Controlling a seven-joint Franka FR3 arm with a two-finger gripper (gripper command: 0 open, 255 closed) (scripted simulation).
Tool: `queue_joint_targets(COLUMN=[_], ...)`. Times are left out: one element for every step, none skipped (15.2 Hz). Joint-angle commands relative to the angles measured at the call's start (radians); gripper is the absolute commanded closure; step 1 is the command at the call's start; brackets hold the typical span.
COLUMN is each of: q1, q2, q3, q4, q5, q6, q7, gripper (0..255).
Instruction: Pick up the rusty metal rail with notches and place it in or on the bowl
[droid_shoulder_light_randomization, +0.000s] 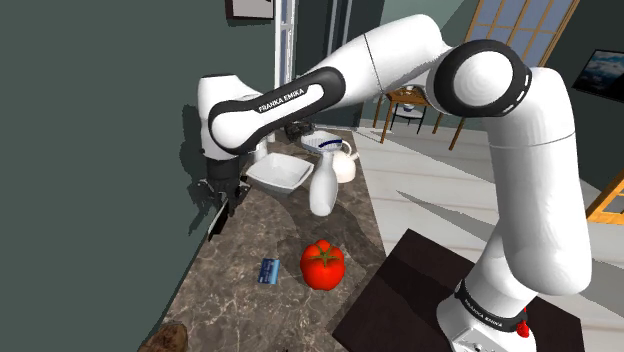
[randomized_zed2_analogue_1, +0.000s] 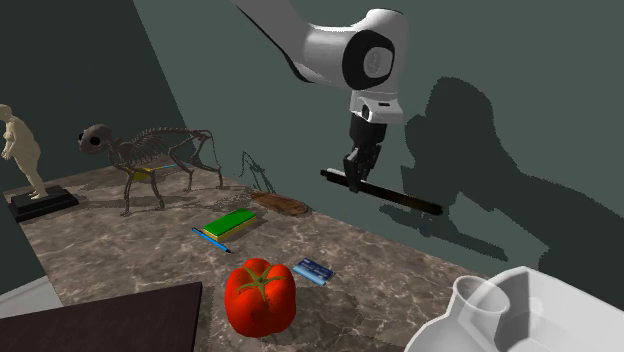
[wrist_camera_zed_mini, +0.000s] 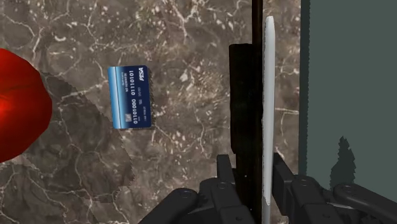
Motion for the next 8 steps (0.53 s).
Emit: queue_joint_targets(q1=[-0.028,-0.044,-0.059,-0.074,-0.088,-0.103,-0.117,-0.130], q2=[0.002,0.003,0.004,0.006,0.009,0.013,0.018,0.023], q3=[-0.008,-0.012,-0.017,-0.021,-0.026,-0.031,-0.036,-0.040], q4=[0.011,0.014,0.018,0.024,0.031,0.039,0.049,0.060], q5=[0.004,0.006,0.007,0.009,0.010,0.011,0.012,0.012], q6=[-0.011,-0.015,-0.019,-0.024,-0.029,-0.035,-0.041,-0.048], q7=[-0.039,-0.060,-0.080,-0.100,-0.120,-0.140,-0.159,-0.179], gripper=[255,255,255,255,255,255,255,255])
